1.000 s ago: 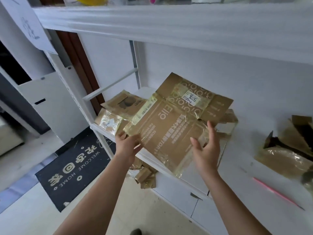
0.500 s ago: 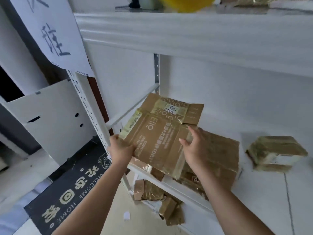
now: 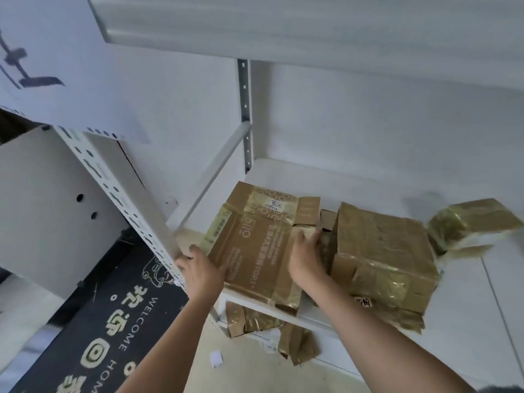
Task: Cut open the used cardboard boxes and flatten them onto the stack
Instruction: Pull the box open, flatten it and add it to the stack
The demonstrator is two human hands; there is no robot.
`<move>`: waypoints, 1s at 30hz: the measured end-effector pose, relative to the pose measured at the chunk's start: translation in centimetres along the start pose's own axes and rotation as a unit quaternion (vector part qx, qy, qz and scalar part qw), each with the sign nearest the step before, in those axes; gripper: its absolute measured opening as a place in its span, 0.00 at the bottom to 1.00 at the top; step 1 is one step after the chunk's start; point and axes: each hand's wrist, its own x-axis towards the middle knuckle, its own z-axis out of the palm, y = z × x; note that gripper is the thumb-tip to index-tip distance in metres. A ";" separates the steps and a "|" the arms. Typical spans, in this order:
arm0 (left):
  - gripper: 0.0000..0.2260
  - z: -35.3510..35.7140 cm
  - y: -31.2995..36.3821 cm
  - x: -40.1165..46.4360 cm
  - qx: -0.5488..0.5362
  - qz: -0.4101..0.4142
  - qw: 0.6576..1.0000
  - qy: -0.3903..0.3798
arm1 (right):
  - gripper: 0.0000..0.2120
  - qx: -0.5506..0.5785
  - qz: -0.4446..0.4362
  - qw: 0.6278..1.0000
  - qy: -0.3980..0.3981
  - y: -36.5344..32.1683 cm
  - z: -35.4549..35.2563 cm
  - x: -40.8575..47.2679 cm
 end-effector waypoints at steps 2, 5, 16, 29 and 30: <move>0.35 0.5 -0.1 0.0 0.123 0.034 0.992 0.001 | 0.28 -0.111 -0.043 0.993 0.023 -0.4 0.6 -0.3; 0.32 1.1 -0.2 0.1 0.300 0.130 0.943 0.055 | 0.35 -0.187 -0.087 0.979 -0.001 -0.7 1.4 -0.7; 0.31 4.7 -1.6 4.8 0.255 0.231 0.914 -0.215 | 0.51 -0.241 -0.088 0.945 -0.201 -0.6 0.9 0.6; 0.30 4.6 -0.7 3.8 0.284 0.219 0.915 -0.186 | 0.39 -0.250 -0.077 0.950 -0.171 -0.6 1.9 0.6; 0.29 4.5 -0.3 3.9 0.293 0.214 0.914 -0.185 | 0.30 -0.232 -0.085 0.959 -0.135 -0.9 1.9 0.9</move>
